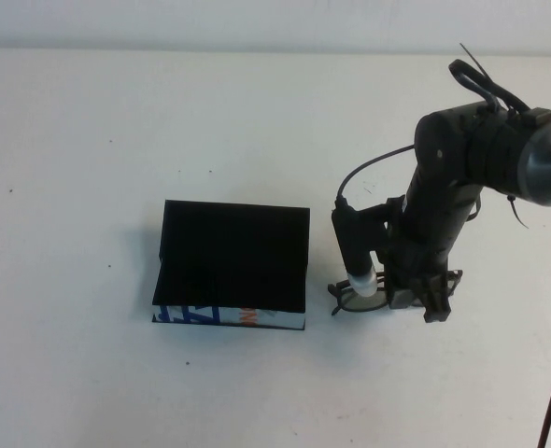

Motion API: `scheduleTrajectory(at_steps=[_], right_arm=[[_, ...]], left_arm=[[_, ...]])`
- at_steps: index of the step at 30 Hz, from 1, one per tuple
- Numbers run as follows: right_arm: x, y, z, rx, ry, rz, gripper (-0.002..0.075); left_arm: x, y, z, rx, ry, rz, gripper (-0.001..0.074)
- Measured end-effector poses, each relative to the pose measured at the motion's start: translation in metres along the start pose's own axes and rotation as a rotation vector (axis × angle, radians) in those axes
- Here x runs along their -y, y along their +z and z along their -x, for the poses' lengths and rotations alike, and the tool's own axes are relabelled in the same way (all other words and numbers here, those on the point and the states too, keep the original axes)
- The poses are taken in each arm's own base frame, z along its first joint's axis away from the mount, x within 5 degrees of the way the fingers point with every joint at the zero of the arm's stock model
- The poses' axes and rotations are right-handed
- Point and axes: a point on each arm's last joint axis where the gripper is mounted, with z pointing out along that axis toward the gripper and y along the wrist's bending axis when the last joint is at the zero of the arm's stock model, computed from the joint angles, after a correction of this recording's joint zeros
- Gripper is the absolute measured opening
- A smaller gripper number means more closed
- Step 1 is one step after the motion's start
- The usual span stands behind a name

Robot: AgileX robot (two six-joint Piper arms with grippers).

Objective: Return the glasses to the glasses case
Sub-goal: Pick up the glasses from the table, then place the glasses in the glasses case

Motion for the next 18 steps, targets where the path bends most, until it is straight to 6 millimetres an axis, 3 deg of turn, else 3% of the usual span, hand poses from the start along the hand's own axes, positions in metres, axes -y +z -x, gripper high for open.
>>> scheduleTrajectory(at_steps=[10,18], right_arm=[[-0.024,-0.043,0.021,0.005,0.119,0.030,0.0071],[-0.028,-0.080,0.089,0.109,0.121,-0.041,0.0071]], left_arm=[[0.000,0.000,0.000,0.000,0.000,0.000,-0.0004],[0.000,0.000,0.000,0.000,0.000,0.000,-0.0004]])
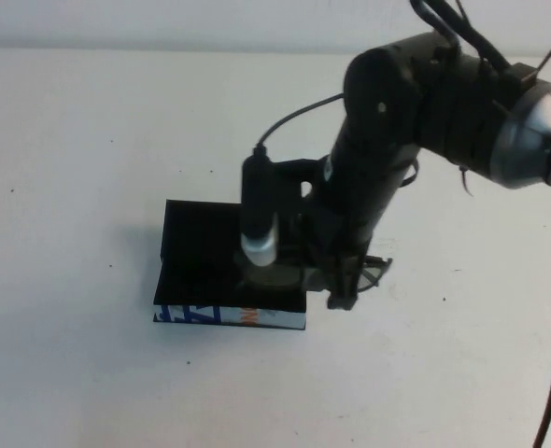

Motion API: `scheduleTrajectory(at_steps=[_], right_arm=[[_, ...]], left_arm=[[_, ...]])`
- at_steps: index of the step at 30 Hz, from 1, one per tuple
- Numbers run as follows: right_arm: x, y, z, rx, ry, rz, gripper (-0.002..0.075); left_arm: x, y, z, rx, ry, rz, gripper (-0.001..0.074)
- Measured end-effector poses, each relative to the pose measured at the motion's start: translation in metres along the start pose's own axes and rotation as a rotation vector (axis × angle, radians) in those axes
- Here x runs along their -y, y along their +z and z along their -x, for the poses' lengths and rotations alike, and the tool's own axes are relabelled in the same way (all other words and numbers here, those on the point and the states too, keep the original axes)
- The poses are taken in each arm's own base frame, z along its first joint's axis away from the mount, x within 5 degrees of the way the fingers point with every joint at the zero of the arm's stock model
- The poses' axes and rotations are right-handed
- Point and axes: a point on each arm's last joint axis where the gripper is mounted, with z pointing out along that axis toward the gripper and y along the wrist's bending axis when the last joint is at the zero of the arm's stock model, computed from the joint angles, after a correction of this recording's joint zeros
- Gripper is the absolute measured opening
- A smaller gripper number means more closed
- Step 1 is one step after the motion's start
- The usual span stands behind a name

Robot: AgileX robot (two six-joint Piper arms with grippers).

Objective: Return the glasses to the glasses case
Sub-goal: Place the glasses in the glasses case

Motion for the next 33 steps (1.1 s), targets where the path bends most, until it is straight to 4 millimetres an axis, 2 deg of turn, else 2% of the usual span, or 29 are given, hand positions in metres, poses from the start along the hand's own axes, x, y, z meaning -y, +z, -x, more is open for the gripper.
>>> scheduleTrajectory(at_steps=[3,5,11,19,33], right_arm=[[-0.001,0.005,0.030,0.039,-0.035,0.000,0.0071],[0.001,0.015,0.046,0.049,-0.039,0.006,0.0071],[0.014,0.048,0.072,0.055,-0.048,0.014,0.0071],[0.026,0.077,0.078,0.031,-0.048,0.021,0.0071],[0.034,0.083,0.070,0.021,-0.014,0.024,0.0071]], left_arm=[[0.000,0.000,0.000,0.000,0.000,0.000,-0.0004],[0.000,0.000,0.000,0.000,0.000,0.000,-0.0004],[0.000,0.000,0.000,0.000,0.000,0.000,-0.0004],[0.000,0.000,0.000,0.000,0.000,0.000,-0.0004],[0.000,0.000,0.000,0.000,0.000,0.000,-0.0004]])
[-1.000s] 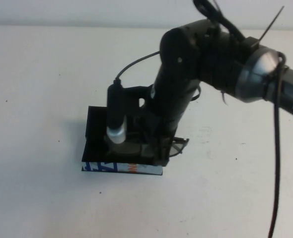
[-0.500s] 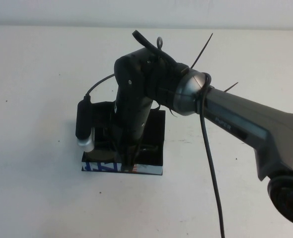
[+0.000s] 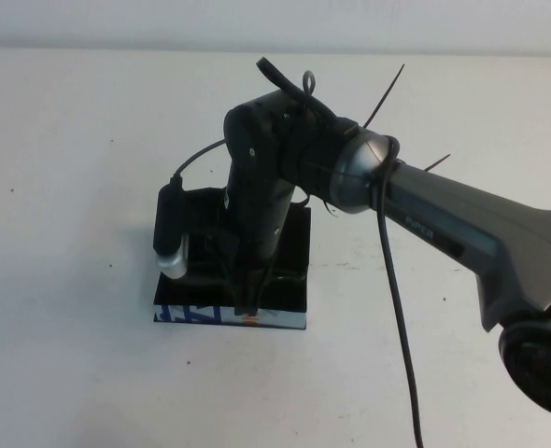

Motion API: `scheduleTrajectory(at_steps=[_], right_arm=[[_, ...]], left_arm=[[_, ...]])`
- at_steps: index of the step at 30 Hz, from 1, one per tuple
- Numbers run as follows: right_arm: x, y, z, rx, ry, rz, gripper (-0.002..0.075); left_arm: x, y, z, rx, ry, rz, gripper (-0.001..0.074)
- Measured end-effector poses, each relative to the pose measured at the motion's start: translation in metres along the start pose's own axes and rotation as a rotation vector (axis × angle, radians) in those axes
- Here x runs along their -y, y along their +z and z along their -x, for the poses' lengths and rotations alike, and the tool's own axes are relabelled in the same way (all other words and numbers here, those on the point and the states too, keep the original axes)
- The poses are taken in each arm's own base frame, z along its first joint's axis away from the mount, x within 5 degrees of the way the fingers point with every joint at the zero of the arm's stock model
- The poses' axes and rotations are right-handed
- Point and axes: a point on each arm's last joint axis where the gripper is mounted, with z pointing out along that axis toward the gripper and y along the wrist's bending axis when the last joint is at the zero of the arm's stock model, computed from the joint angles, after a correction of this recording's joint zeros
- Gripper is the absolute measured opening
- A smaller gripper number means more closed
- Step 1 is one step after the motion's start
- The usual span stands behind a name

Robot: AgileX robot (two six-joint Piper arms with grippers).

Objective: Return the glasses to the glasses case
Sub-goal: Place the glasses in the glasses case

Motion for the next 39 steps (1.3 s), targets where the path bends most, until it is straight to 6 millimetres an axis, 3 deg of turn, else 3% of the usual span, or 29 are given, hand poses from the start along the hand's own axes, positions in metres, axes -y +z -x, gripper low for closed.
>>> scheduleTrajectory(at_steps=[18,20,25,31,39], right_arm=[[0.002,0.004,-0.003,-0.009,0.011,0.004,0.0073],[0.002,0.004,-0.003,-0.009,0.012,0.005,0.0104],[0.002,0.004,-0.003,-0.009,0.012,0.005,0.0276],[0.002,-0.011,-0.002,0.003,0.003,-0.027,0.0333],[-0.001,-0.037,0.000,0.030,0.000,-0.073,0.0309]], left_arm=[[0.000,0.000,0.000,0.000,0.000,0.000,-0.0004],[0.000,0.000,0.000,0.000,0.000,0.000,-0.0004],[0.000,0.000,0.000,0.000,0.000,0.000,-0.0004],[0.000,0.000,0.000,0.000,0.000,0.000,-0.0004],[0.000,0.000,0.000,0.000,0.000,0.000,-0.0004]])
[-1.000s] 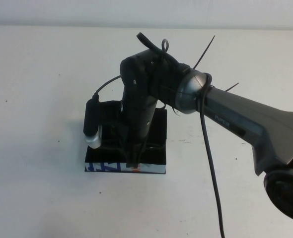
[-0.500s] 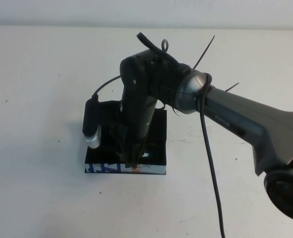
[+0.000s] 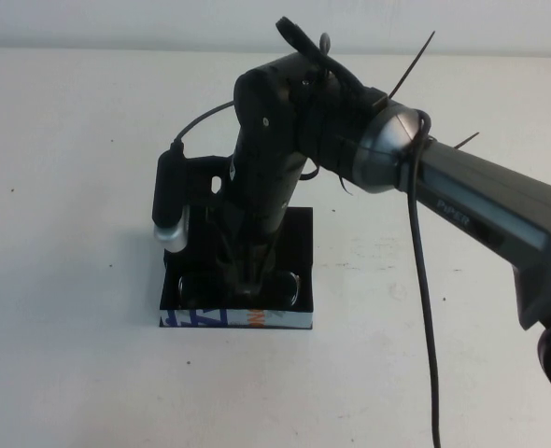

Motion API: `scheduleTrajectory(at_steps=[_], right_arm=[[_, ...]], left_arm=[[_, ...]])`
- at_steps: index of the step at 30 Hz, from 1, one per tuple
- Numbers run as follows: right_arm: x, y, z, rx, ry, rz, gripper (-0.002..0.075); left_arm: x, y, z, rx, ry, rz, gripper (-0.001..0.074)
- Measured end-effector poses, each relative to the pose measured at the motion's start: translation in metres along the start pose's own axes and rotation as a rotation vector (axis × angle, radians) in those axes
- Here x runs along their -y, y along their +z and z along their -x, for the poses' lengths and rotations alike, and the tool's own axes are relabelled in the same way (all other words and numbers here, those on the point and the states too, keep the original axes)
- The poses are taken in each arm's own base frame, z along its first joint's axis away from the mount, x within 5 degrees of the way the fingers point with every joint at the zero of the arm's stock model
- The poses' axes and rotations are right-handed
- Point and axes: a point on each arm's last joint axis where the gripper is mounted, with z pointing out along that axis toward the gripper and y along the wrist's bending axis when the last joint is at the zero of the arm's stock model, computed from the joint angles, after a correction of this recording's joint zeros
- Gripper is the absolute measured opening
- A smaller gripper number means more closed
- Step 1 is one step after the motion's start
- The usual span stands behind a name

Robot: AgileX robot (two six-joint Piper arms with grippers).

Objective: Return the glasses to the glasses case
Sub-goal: Place the glasses in the glasses case

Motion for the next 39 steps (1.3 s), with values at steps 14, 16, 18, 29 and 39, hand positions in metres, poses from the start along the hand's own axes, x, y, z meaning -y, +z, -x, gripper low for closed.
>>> scheduleTrajectory(at_steps=[14,16,18,29,39], right_arm=[[-0.027,-0.082,-0.017,0.037,0.336,-0.089,0.0015],[-0.030,-0.085,-0.024,0.030,0.391,-0.085,0.0001],[-0.029,-0.088,-0.031,0.023,0.434,-0.085,-0.0005],[-0.030,-0.099,-0.038,0.056,0.482,-0.075,-0.0011],[-0.030,-0.099,-0.037,0.062,0.494,-0.068,-0.0011]], left_arm=[[0.000,0.000,0.000,0.000,0.000,0.000,-0.0004],[0.000,0.000,0.000,0.000,0.000,0.000,-0.0004],[0.000,0.000,0.000,0.000,0.000,0.000,-0.0004],[0.000,0.000,0.000,0.000,0.000,0.000,-0.0004],[0.004,-0.002,0.017,0.183,-0.281,-0.071,-0.0004]])
